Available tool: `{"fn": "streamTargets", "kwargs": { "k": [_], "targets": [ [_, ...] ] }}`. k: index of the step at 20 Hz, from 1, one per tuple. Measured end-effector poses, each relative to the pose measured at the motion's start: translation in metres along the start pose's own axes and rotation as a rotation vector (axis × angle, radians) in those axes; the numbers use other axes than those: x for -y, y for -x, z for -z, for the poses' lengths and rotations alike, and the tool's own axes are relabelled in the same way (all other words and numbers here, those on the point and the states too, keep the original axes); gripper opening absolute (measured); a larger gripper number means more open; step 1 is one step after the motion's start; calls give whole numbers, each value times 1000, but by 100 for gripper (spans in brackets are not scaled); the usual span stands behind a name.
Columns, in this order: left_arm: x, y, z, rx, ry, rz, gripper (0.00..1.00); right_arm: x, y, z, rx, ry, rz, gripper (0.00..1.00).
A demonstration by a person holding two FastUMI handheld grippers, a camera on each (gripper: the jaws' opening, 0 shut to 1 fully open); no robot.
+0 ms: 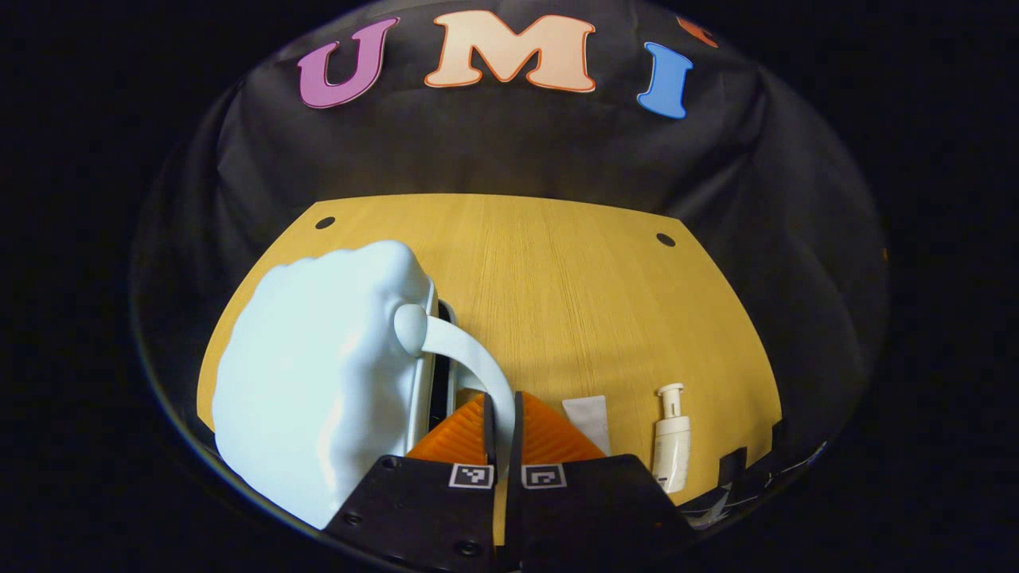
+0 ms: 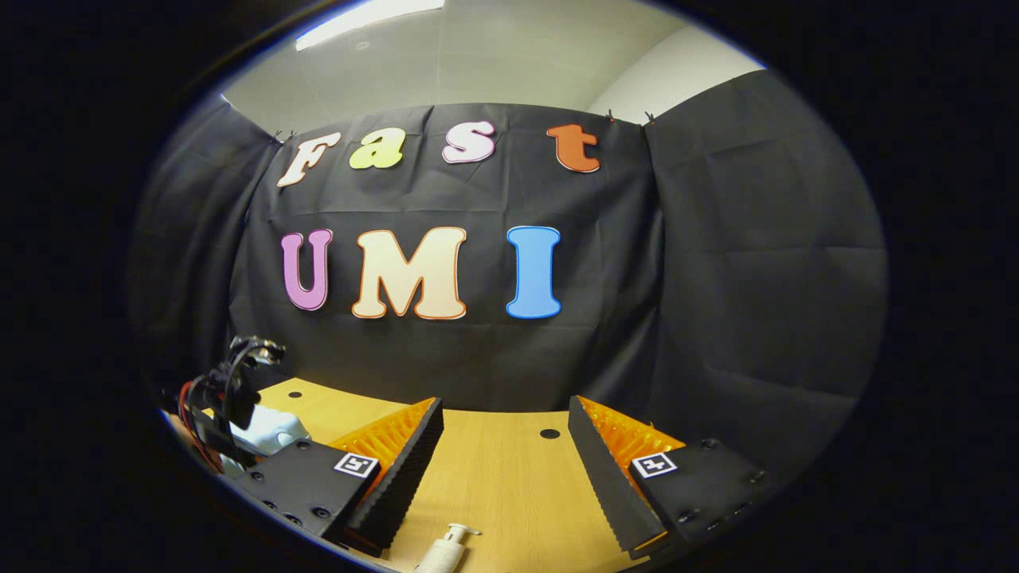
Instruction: First open the suitcase, pack the skin care products into it, and then close the suitcase.
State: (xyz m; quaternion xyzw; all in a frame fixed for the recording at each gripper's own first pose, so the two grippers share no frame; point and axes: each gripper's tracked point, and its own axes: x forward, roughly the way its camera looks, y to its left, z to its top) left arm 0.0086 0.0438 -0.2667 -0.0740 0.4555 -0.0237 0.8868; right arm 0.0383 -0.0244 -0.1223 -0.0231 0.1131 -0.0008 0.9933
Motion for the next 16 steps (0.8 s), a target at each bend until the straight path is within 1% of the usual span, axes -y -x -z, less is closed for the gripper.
{"fn": "streamTargets", "kwargs": {
  "k": [1,3,9,12,16],
  "targets": [
    [-2,10,-3,-7,11,12,0,-4,-1,0,1,-3,-10,99],
    [-9,23,-20,19,9,21,0,-16,-2,0,3,-7,-32,99],
    [-54,72,-64,94,-61,-14,0,-49,-9,-1,10,-18,-85,99],
    [-97,95,-88,147,-114,-82,0,-68,-14,-2,18,-27,-98,99],
    [-161,123,-121,225,-198,-213,0,-95,-19,-4,26,-31,-113,100]
  ]
}}
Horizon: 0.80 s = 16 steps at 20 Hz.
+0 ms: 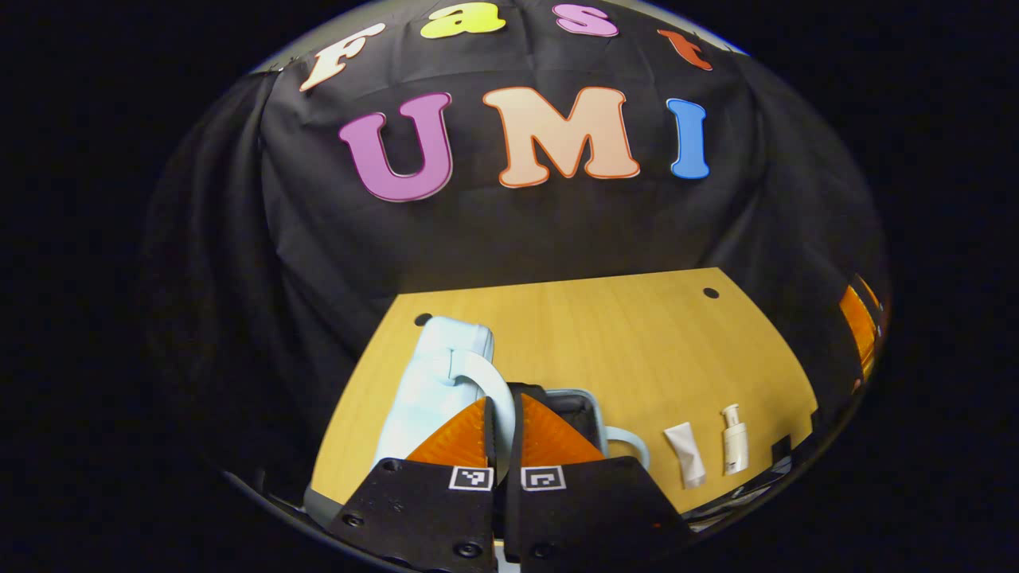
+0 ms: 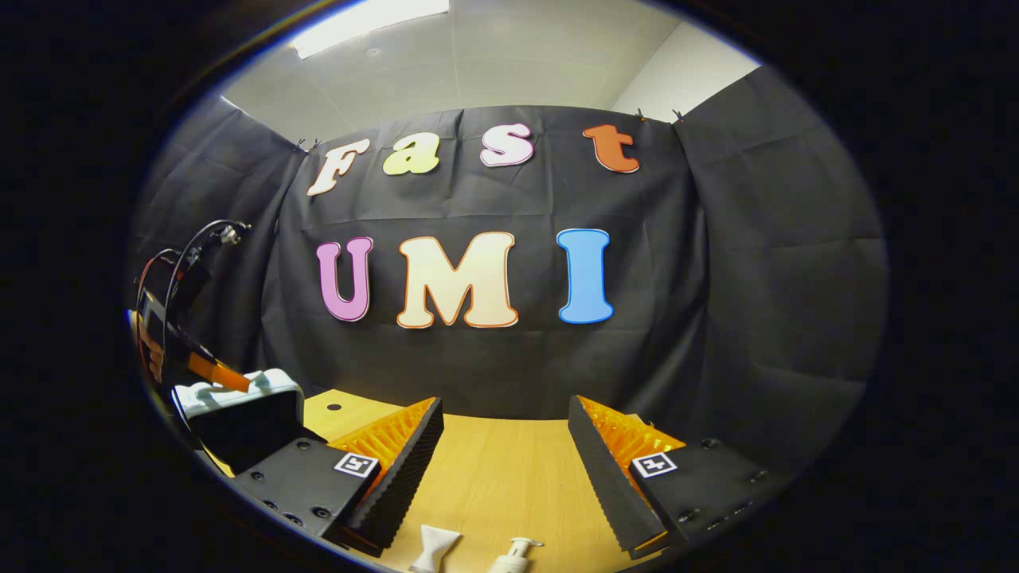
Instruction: First open the suitcase, pack the skin care products into it, and then close the suitcase.
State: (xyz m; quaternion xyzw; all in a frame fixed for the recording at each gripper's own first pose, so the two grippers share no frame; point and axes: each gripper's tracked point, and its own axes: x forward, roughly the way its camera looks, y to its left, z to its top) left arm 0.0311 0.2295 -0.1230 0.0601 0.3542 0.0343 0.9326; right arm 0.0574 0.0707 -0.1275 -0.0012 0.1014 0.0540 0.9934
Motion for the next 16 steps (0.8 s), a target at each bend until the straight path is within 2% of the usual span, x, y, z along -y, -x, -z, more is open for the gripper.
{"fn": "streamTargets", "kwargs": {
  "k": [8,9,13,16],
  "targets": [
    [-122,-12,-10,45,-43,-158,0,-57,-9,-5,24,37,-24,99],
    [-143,-17,-9,49,-41,-198,0,-62,-10,-6,27,40,-21,100],
    [-218,-43,22,-7,-42,-284,0,-78,-14,-11,42,55,-6,99],
    [-267,-61,61,-52,36,-321,0,-92,-17,-10,35,76,-1,100]
  ]
}}
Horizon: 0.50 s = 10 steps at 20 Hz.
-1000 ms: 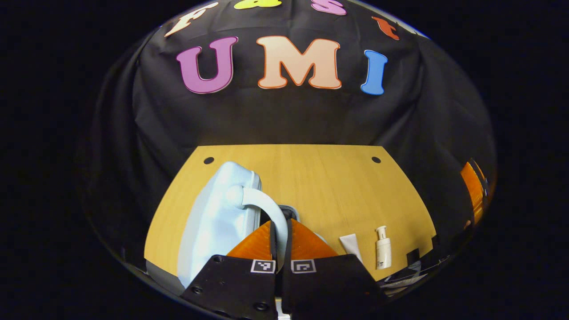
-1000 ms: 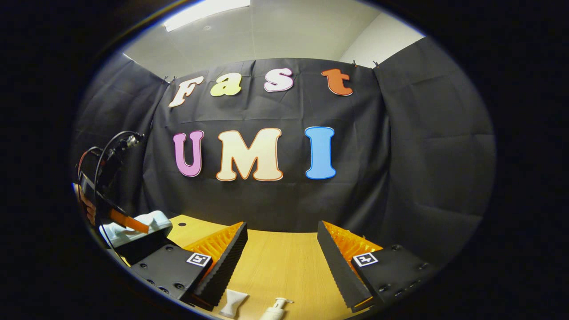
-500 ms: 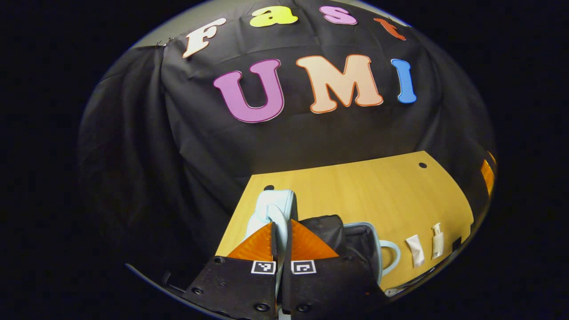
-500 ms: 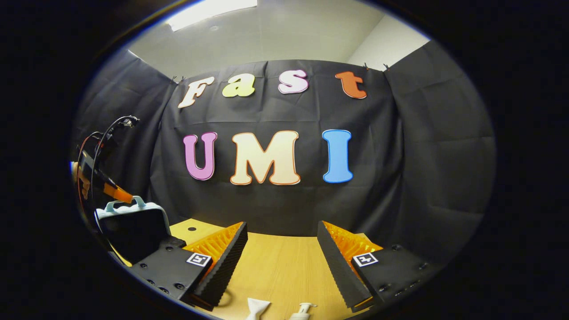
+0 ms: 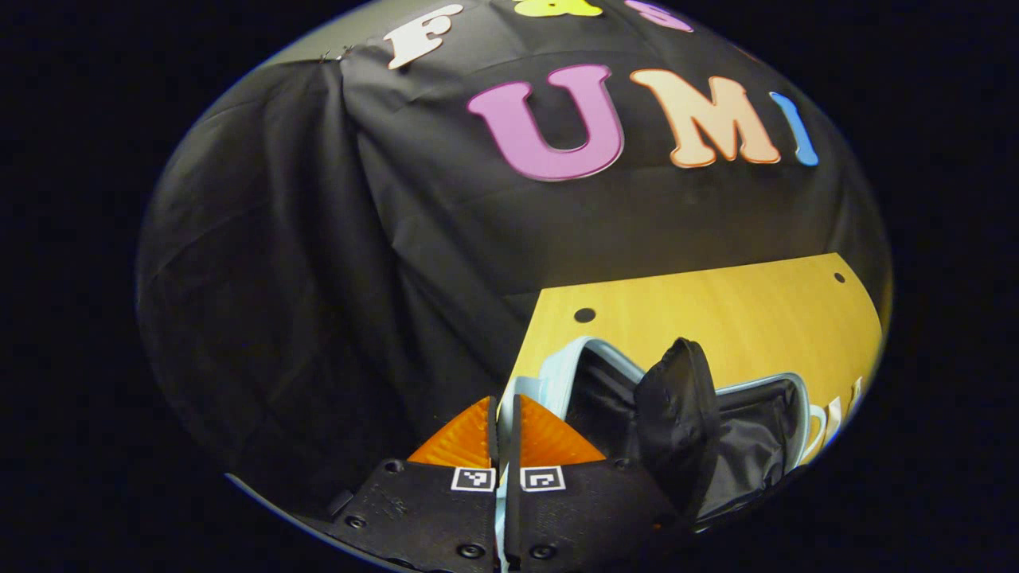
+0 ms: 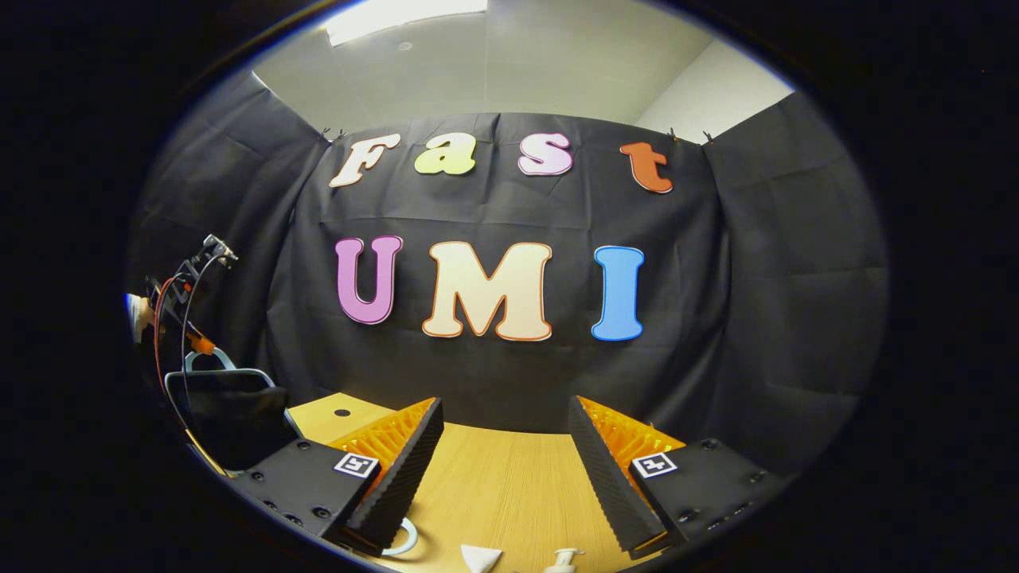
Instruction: First open the suitcase, pack the skin care products into it, and then close the suitcase.
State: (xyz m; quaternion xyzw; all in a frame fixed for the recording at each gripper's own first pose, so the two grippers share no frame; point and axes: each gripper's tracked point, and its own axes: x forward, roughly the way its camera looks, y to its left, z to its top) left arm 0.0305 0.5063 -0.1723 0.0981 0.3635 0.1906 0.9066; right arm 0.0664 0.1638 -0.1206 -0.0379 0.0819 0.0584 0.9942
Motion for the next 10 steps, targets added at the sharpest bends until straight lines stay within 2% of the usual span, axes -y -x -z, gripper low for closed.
{"fn": "streamTargets", "kwargs": {
  "k": [4,10],
  "targets": [
    [-27,-38,52,-75,65,-17,0,-17,-4,1,-12,27,-5,99],
    [-39,-94,128,-206,129,-12,0,-38,-8,11,-62,109,-10,100]
  ]
}}
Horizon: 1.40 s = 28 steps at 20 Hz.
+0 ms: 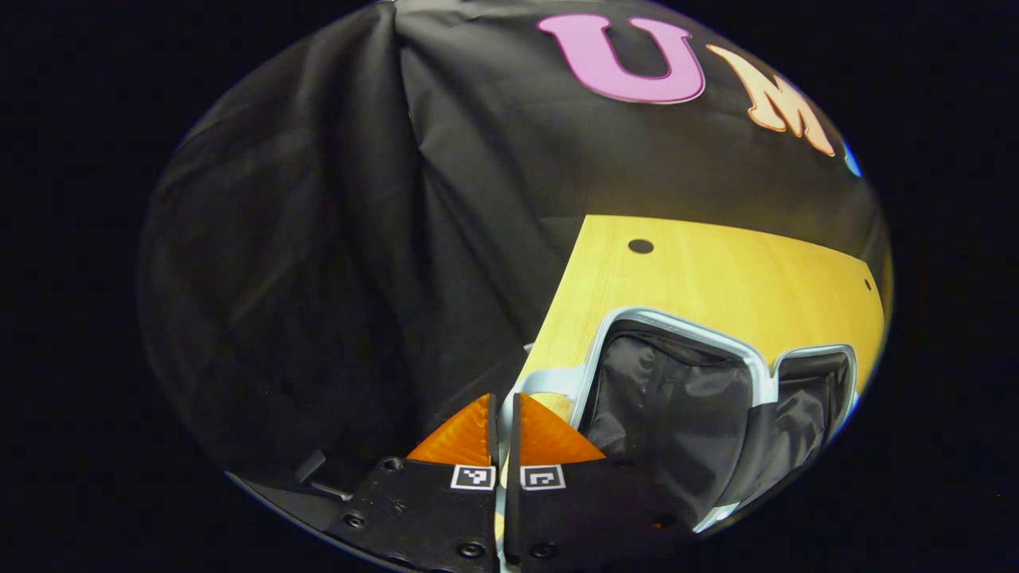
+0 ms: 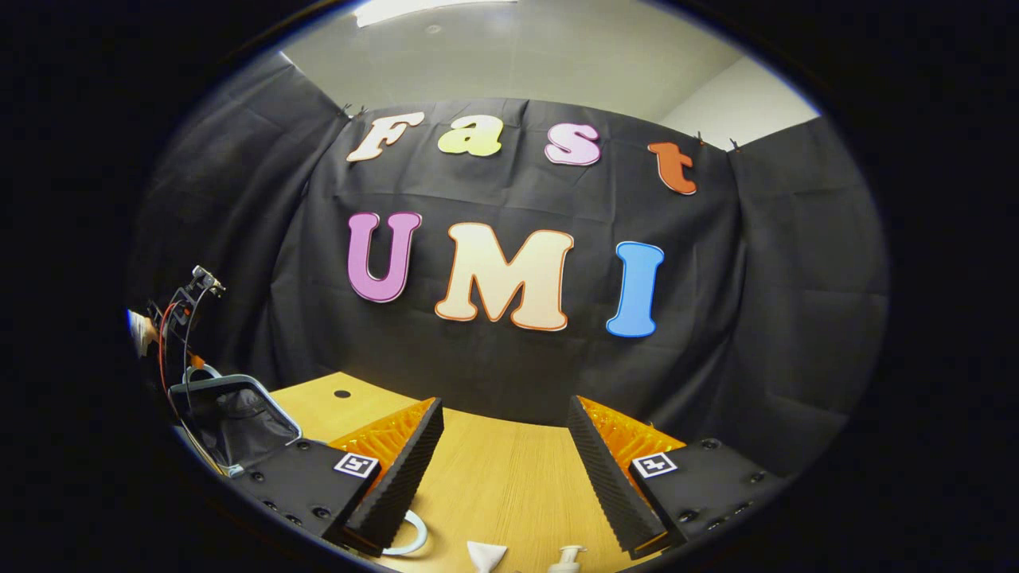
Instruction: First open the suitcase, pack the skin care products into it, and then close the suitcase.
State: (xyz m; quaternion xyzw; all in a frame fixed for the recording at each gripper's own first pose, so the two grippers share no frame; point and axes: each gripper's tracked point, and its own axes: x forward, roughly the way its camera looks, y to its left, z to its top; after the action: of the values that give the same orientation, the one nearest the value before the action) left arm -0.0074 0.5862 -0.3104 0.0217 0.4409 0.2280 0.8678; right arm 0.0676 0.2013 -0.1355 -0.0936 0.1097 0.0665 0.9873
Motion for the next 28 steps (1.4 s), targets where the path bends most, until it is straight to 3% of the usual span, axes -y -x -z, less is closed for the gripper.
{"fn": "streamTargets", "kwargs": {
  "k": [4,6,8,11,13,17,23,25,26,28],
  "targets": [
    [-1,-53,53,-94,55,0,0,-10,1,7,-48,52,-2,100],
    [-5,-69,62,-70,63,-39,0,-10,2,8,-54,64,3,100],
    [-5,-72,60,-36,89,-40,8,-8,2,9,-57,62,5,100],
    [-28,-64,54,15,94,-131,77,-7,4,13,-63,52,-1,99],
    [-36,-49,40,66,99,-181,95,-5,6,12,-58,49,-8,100],
    [-19,16,-13,236,88,-191,96,8,9,13,-39,29,-19,100],
    [94,188,-114,496,87,-29,95,59,16,20,-20,-53,-11,100],
    [123,251,-130,558,90,32,95,81,21,21,-12,-68,-8,100],
    [134,274,-137,582,89,60,100,91,24,21,-8,-72,-6,100],
    [149,325,-146,618,82,117,95,111,28,24,-3,-83,-5,99]
  ]
}}
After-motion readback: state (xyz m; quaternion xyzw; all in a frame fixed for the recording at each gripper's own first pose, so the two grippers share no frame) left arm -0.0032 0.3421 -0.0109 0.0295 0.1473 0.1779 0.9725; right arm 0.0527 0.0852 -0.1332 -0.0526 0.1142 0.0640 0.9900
